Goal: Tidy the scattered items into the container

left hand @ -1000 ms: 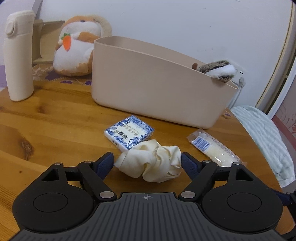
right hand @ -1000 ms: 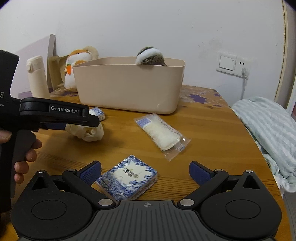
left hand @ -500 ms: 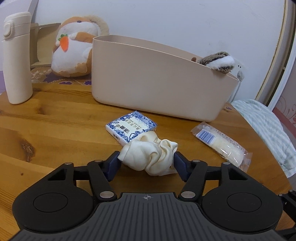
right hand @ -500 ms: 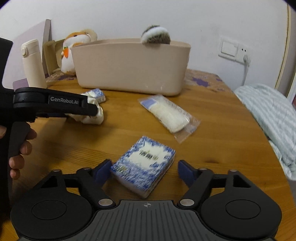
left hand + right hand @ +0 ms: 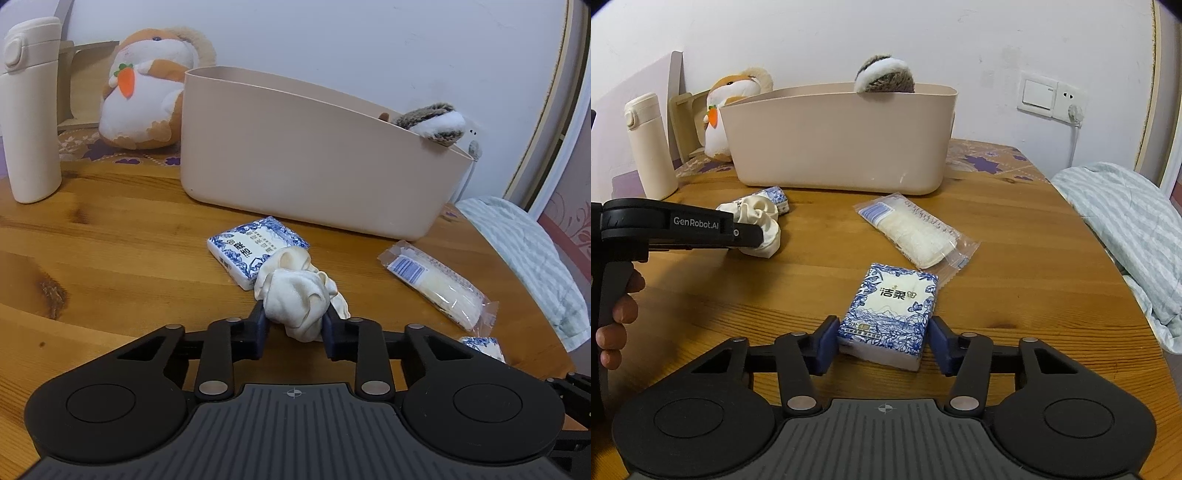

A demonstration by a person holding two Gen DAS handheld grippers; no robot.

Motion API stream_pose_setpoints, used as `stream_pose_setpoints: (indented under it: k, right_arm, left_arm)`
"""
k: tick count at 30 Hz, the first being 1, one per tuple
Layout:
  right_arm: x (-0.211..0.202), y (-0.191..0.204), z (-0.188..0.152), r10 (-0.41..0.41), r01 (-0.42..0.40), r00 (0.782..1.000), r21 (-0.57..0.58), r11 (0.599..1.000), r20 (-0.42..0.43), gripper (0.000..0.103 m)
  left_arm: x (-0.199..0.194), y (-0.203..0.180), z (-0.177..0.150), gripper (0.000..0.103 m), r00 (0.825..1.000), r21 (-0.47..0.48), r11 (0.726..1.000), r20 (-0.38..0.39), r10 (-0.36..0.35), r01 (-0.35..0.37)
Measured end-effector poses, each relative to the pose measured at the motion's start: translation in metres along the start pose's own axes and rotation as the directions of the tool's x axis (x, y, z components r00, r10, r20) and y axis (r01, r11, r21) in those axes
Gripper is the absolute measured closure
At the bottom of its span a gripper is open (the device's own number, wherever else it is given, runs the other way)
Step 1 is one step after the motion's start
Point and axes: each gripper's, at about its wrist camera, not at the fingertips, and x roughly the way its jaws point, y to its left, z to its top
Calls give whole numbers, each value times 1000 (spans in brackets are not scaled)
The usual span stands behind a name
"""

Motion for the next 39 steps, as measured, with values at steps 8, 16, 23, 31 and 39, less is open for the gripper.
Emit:
stream_pose_setpoints:
  k: [8, 16, 23, 31, 39]
  right_arm:
    - [-5, -3, -1, 16, -16, 1000, 16, 1000, 19, 57]
    - [-10, -7, -2, 31, -33, 999, 43, 999, 40, 58]
    - [-15, -12, -3, 18, -22, 998, 59, 998, 58, 58]
    - [-25, -13, 2, 37, -43, 994, 63, 997, 105, 58]
    - [-39, -15, 15, 56, -66, 987, 61, 996, 152, 58]
  left_arm:
    - [-2, -2, 0, 82, 1000, 11, 1000, 12, 4, -4]
    - [-3, -2, -2, 83, 1000, 12, 1000, 19, 8, -8]
    - [-3, -2, -3, 83, 1000, 14, 1000, 22, 8, -9]
    - [-9, -2, -3, 85, 999, 18, 1000, 40, 9, -10]
    - [-26, -9, 3, 85, 997, 23, 1000, 82, -6, 4]
